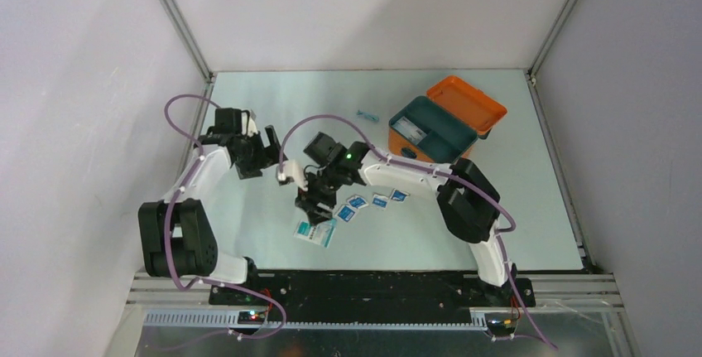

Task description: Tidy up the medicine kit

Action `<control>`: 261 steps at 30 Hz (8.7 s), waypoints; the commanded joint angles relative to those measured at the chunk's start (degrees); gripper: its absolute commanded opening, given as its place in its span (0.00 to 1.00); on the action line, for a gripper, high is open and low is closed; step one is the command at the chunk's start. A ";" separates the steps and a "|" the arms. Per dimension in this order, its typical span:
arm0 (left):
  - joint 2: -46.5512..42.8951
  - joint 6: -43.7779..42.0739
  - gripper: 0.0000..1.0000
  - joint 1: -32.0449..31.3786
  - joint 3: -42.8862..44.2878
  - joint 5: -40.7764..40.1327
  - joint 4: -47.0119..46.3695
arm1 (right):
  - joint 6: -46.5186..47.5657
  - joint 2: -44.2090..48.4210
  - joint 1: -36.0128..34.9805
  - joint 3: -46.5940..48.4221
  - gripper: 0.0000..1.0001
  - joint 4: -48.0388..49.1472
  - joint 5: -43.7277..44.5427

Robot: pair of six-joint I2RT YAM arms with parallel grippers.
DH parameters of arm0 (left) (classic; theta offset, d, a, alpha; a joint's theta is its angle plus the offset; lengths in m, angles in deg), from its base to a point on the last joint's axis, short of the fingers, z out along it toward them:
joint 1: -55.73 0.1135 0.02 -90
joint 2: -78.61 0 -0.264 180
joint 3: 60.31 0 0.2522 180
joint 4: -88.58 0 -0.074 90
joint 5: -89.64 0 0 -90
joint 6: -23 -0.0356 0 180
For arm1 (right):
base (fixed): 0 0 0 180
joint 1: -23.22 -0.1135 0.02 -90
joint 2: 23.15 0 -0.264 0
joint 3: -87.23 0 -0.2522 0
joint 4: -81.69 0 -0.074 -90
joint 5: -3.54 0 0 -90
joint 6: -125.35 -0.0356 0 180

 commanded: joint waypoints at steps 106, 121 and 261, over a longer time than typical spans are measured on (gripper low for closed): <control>-5.82 -17.80 0.87 -9.25 -0.01 5.46 -5.58 | 20.33 8.37 35.15 1.08 0.00 0.18 19.21; -5.09 -17.80 0.88 -9.18 0.32 4.81 -5.53 | 13.91 7.31 33.98 0.35 0.00 1.02 21.66; 57.31 21.98 0.56 -22.99 57.97 -2.81 -18.26 | -4.50 22.07 35.68 -3.60 0.50 -0.10 14.06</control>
